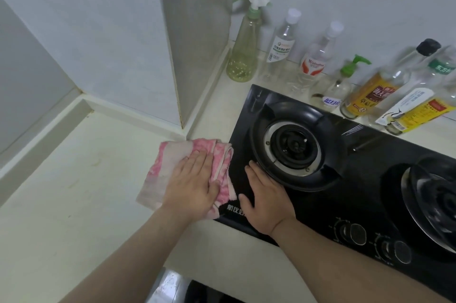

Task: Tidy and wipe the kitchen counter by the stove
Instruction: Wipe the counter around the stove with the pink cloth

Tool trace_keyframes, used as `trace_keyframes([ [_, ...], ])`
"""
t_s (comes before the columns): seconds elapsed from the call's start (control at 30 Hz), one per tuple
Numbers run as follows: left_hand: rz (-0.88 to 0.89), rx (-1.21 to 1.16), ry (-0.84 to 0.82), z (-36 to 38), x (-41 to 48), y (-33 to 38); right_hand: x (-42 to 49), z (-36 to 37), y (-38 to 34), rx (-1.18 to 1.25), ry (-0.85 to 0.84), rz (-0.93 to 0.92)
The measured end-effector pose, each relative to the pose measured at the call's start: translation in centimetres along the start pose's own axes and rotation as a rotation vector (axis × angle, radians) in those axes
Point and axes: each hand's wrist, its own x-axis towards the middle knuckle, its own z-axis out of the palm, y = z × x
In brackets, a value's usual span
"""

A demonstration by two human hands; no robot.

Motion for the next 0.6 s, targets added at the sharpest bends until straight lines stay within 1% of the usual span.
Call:
trace_keyframes([
  [0.17,-0.069,-0.016,-0.003,0.7,-6.3,-1.1,-0.1,-0.2,-0.2,-0.035,-0.006,0.0],
  [0.37,-0.224,-0.02,-0.017,1.2,-11.4,-1.4,-0.4,-0.6,-0.5,-0.024,-0.004,-0.012],
  [0.4,-0.241,-0.015,-0.034,0.9,-11.5,-1.4,-0.7,-0.7,-0.7,0.003,0.011,-0.038],
  [0.47,-0.255,0.028,-0.046,0.3,-11.1,-1.8,-0.9,-0.8,-1.8,0.045,0.019,-0.148],
  [0.53,-0.286,0.061,-0.037,-0.4,-10.4,-2.3,-0.1,-0.9,-3.0,-0.008,0.01,-0.302],
  [0.6,-0.416,0.053,-0.022,-1.2,-9.1,-2.5,1.6,-1.5,-4.3,-0.051,0.032,-0.356],
])
